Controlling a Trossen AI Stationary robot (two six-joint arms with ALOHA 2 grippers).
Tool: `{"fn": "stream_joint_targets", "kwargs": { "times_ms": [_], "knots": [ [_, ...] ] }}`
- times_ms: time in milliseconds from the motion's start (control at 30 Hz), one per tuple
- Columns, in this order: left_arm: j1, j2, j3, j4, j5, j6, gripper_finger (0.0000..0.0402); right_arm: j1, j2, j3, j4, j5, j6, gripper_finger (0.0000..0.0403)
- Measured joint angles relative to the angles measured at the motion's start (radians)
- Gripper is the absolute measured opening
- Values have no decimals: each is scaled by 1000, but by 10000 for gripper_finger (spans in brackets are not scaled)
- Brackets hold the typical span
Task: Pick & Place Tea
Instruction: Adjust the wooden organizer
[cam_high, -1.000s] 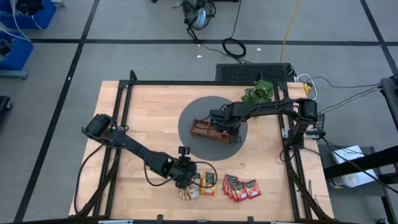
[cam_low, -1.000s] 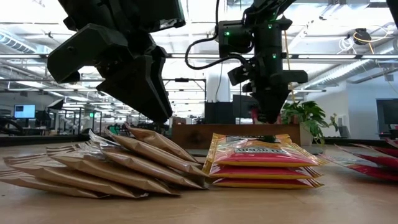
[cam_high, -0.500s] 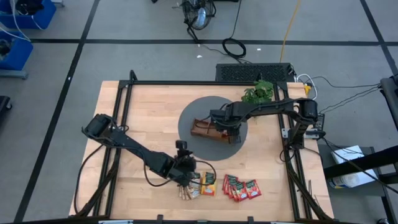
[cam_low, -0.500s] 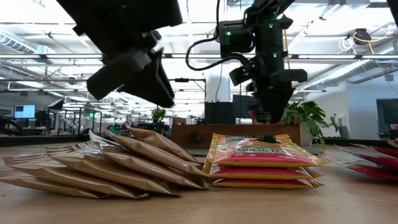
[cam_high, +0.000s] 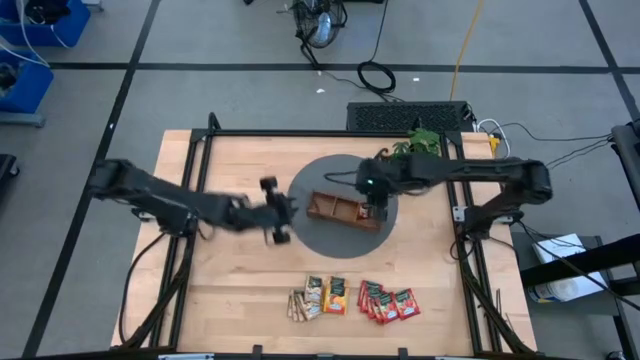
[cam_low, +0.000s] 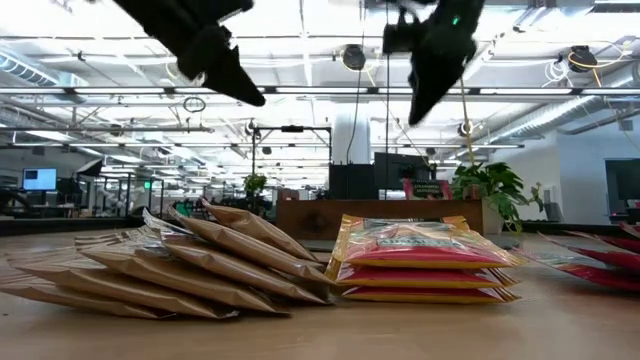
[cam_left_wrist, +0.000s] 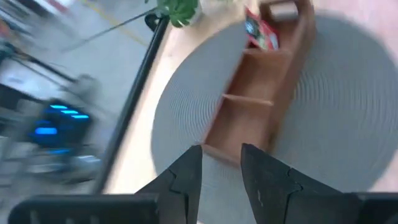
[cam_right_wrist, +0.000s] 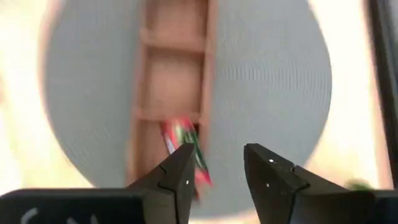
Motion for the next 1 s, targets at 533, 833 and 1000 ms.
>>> {"fn": "stream_joint_targets", "kwargs": {
  "times_ms": [533,833,1000],
  "knots": [
    [419,99,-222,344,444,-188,9,273,-115,-567,762,73,170,1],
    [382,312,-220,528,497,-260,24,346,-116,-716,849,172,274,1],
    [335,386,-219,585,500,-267,8,347,-116,-754,864,231,292,0]
  ]
}}
